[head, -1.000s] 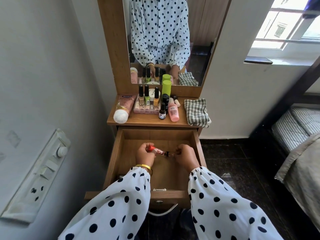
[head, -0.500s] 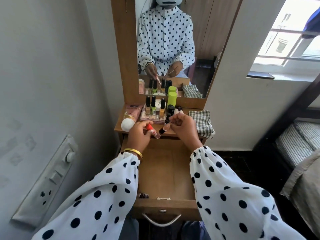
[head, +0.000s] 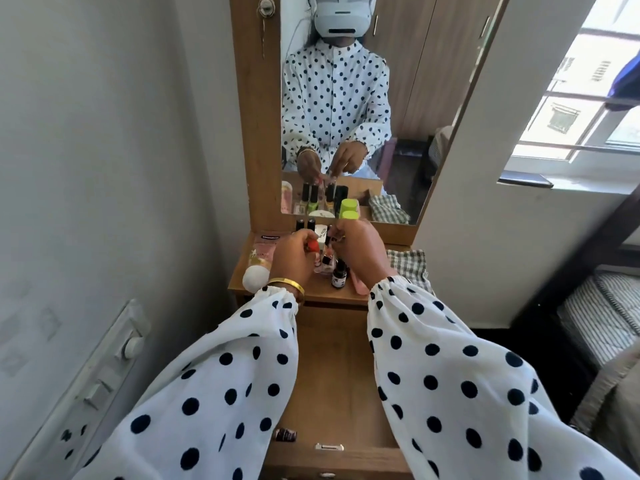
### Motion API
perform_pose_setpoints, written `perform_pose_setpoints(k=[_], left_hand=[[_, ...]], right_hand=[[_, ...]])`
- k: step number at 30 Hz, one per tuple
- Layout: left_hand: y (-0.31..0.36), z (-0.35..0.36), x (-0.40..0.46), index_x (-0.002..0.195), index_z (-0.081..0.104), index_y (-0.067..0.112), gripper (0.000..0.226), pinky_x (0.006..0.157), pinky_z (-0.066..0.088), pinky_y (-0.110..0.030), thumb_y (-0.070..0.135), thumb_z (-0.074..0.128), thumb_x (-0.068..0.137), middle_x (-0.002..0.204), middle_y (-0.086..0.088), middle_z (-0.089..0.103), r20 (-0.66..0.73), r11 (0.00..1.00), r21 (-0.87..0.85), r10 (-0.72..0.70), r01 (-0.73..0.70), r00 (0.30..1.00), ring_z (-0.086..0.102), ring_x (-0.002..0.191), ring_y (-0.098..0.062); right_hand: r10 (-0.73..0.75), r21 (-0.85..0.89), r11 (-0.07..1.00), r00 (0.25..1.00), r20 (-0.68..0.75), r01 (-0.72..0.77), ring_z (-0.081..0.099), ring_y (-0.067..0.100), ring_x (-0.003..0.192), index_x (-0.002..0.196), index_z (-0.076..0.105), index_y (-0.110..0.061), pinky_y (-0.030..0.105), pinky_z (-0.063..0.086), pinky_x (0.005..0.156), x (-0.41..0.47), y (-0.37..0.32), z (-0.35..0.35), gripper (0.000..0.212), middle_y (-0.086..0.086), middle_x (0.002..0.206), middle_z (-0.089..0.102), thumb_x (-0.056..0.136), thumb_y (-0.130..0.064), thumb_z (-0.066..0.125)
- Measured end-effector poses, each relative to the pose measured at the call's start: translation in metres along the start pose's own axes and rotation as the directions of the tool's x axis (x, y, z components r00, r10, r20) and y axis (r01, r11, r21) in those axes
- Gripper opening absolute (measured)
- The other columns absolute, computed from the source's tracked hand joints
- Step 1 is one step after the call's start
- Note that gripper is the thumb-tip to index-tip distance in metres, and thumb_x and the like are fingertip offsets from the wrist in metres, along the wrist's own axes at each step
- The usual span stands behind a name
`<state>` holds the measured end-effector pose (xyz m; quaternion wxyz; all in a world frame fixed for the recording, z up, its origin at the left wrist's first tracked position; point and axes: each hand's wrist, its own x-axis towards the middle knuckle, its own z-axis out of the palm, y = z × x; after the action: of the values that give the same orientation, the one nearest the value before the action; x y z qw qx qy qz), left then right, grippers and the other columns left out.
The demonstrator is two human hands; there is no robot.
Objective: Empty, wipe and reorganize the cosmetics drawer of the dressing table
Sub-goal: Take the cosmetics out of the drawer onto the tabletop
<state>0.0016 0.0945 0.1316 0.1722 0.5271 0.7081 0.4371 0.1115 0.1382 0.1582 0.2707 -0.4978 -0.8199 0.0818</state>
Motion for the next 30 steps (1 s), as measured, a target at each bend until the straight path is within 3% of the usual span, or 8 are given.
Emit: perform_pose_setpoints(k=[14,22,26,30], left_hand=[[-0.005,0.018,0.022,0.115,0.063,0.012,0.040,0.094,0.049,-0.039,-0.008,0.056,0.081,0.116,-0.013,0.064,-0.006,1.000,-0.004,0.022,-0.022,1.000,0.060,0.106,-0.029],[-0.004,0.020,0.018,0.123,0.058,0.010,0.043,0.097,0.046,-0.034,-0.005,0.058,0.083,0.119,-0.013,0.064,0.007,0.998,-0.067,0.002,-0.002,1.000,0.059,0.110,-0.027],[-0.005,0.020,0.018,0.128,0.052,0.012,0.047,0.101,0.046,-0.042,-0.004,0.057,0.084,0.124,-0.014,0.061,0.011,0.998,-0.064,-0.010,0.010,1.000,0.057,0.115,-0.028],[-0.005,0.021,0.018,0.127,0.054,0.012,0.046,0.099,0.047,-0.039,-0.004,0.057,0.084,0.122,-0.014,0.062,0.019,0.998,-0.061,-0.015,0.016,1.000,0.058,0.114,-0.027]], right_hand=[[0.002,-0.067,0.998,1.000,0.016,-0.001,0.055,0.025,0.096,0.094,0.068,-0.008,0.030,0.044,0.071,0.009,0.010,0.014,0.015,0.009,0.093,0.068,0.083,-0.006,0.058],[-0.052,-0.088,0.995,0.999,0.013,0.053,0.054,0.027,0.096,0.095,0.068,-0.008,0.034,0.048,0.074,0.008,0.015,0.019,0.018,0.009,0.095,0.070,0.085,-0.002,0.055],[-0.051,-0.080,0.995,0.999,0.007,0.052,0.054,0.028,0.098,0.100,0.069,-0.008,0.034,0.047,0.077,0.008,0.018,0.019,0.021,0.010,0.100,0.069,0.084,-0.002,0.056],[-0.053,-0.082,0.995,0.999,0.008,0.054,0.054,0.027,0.100,0.102,0.069,-0.009,0.031,0.045,0.080,0.009,0.020,0.018,0.022,0.009,0.102,0.069,0.085,-0.004,0.057]])
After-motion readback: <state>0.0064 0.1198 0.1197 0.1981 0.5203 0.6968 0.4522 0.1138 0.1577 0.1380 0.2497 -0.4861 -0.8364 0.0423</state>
